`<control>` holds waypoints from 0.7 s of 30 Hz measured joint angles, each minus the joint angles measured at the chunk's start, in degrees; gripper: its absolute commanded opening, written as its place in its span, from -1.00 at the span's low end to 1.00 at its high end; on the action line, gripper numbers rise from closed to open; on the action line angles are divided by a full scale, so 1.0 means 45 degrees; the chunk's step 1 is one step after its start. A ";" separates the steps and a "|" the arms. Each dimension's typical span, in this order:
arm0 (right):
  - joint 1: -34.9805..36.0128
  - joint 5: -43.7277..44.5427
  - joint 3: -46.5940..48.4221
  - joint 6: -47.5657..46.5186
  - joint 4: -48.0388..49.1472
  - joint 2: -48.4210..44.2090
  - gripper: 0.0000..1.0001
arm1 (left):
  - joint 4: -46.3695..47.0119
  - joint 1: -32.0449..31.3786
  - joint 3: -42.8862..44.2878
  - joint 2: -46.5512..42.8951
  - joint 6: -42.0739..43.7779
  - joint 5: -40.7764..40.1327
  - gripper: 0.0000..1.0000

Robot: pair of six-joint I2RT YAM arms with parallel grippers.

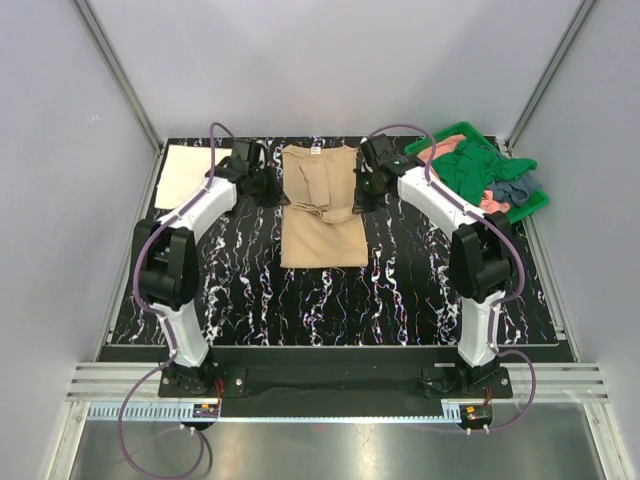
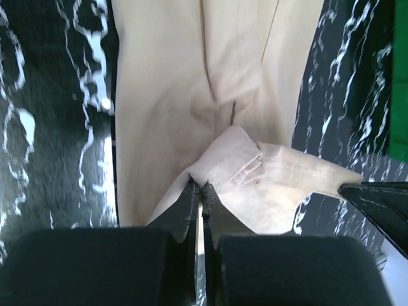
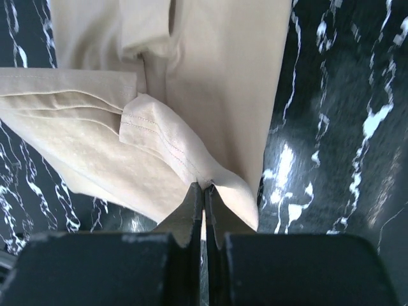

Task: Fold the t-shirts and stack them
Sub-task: Fold the tshirt

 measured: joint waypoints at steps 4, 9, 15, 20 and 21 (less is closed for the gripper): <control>-0.0301 -0.0165 0.1336 -0.0359 -0.0199 0.0792 -1.00 | 0.0010 0.0301 0.0928 0.0996 0.0053 0.0340 -1.00; -0.0801 -0.0452 0.2773 -0.0704 -0.0466 0.2069 -1.00 | -0.0073 0.0554 0.1851 0.2433 0.0107 0.0573 -1.00; -0.1520 -0.1496 0.4731 -0.0981 -0.0554 0.3813 -0.96 | -0.0097 0.0981 0.2793 0.3560 0.0083 0.0758 -1.00; -0.1841 -0.2157 0.5707 -0.1166 -0.0631 0.4784 -0.96 | -0.0097 0.1219 0.3264 0.4177 0.0034 0.0879 -1.00; -0.1860 -0.2278 0.5882 -0.1195 -0.0680 0.4945 -0.95 | -0.0097 0.1234 0.3361 0.4308 0.0039 0.0899 -0.98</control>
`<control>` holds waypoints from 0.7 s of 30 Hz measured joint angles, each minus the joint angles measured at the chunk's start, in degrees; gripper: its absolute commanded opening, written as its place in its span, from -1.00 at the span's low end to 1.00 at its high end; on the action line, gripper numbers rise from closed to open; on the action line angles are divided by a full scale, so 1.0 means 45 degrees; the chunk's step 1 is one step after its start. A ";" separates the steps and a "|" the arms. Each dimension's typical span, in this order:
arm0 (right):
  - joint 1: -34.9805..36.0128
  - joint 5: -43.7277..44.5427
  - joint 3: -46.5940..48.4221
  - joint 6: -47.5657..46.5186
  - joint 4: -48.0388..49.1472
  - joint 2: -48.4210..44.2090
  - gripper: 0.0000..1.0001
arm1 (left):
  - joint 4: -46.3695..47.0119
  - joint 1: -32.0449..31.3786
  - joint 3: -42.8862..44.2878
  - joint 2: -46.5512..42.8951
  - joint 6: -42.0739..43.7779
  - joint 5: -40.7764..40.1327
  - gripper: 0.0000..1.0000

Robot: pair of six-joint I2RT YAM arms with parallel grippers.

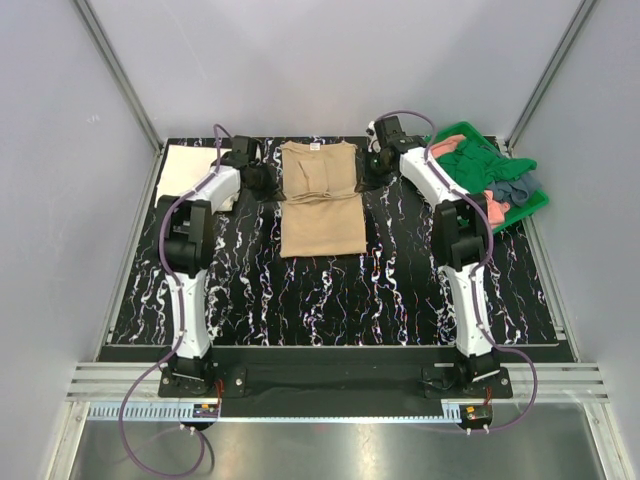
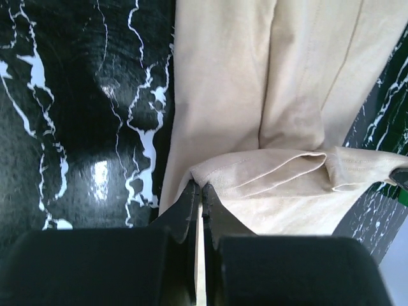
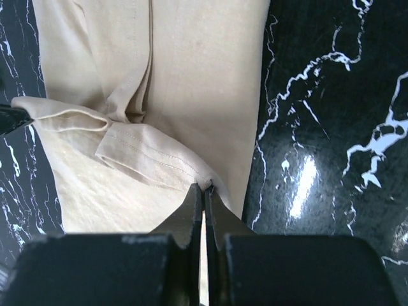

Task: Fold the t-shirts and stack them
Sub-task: Fold the tshirt

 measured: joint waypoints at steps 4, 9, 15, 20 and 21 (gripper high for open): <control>-0.0010 -0.0340 0.0690 -0.0087 -0.0121 0.0578 -0.75 | -0.0019 0.0005 0.0301 0.0423 0.0015 0.0039 -0.60; -0.0049 -0.0471 0.2871 -0.0097 -0.0937 0.1753 -0.29 | -0.0068 0.0024 0.0661 0.0549 0.0107 -0.0015 -0.44; -0.0228 -0.0257 0.4575 -0.0058 -0.1865 0.2079 -0.07 | -0.0510 0.0243 0.0597 0.0083 0.0340 -0.0442 -0.25; -0.0423 -0.0126 0.1598 -0.0019 -0.2059 0.0306 -0.02 | -0.0602 0.0219 -0.1622 -0.2069 0.0568 -0.0733 -0.17; -0.0447 -0.0136 0.0573 -0.0024 -0.1977 -0.0262 -0.02 | -0.0568 0.0107 -0.2142 -0.2579 0.0651 -0.0748 -0.17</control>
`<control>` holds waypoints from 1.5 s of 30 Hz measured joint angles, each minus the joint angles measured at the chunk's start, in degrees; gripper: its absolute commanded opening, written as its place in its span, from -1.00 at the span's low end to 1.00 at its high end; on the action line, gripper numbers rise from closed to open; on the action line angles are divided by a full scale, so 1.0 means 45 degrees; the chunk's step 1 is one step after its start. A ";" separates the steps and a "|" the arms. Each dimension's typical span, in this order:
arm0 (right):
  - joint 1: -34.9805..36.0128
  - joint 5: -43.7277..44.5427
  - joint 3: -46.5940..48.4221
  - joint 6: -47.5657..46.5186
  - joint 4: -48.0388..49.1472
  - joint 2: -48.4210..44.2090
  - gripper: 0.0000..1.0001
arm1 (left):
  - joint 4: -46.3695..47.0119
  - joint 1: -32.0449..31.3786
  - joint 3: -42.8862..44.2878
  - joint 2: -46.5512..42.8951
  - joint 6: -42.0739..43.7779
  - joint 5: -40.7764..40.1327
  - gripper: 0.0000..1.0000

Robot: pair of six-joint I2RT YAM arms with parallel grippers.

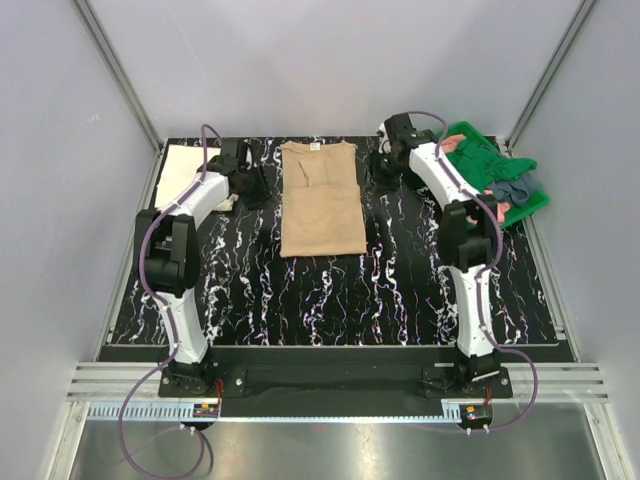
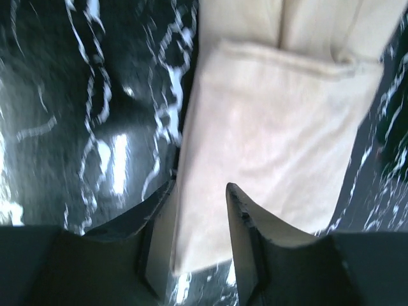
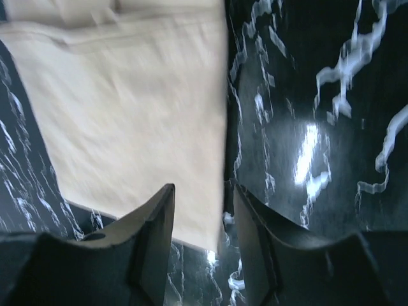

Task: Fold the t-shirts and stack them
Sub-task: Fold the tshirt

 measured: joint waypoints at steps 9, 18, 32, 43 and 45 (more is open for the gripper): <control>-0.0010 -0.1078 -0.6193 -0.0117 0.1156 -0.3560 -0.05 | 0.0427 -0.1005 -0.3070 -0.1234 0.0471 0.0238 -0.11; -0.0005 -0.2127 -0.8272 -0.0141 0.2866 -0.3730 -0.06 | 0.0850 -0.0986 -0.4250 -0.1443 0.0699 0.0622 -0.11; 0.0024 -0.2914 -1.0156 0.0010 0.4677 -0.3730 -0.07 | 0.1530 -0.1316 -0.4760 -0.1593 0.0826 0.1025 -0.74; 0.0058 -0.3249 -1.0710 0.0408 0.5916 -0.3730 -0.25 | 0.1710 -0.1438 -0.4940 -0.1637 0.0840 0.1098 -1.00; 0.0058 -0.3298 -1.0822 0.0481 0.6008 -0.3730 -0.51 | 0.1724 -0.1472 -0.5042 -0.1729 0.0835 0.1098 -1.00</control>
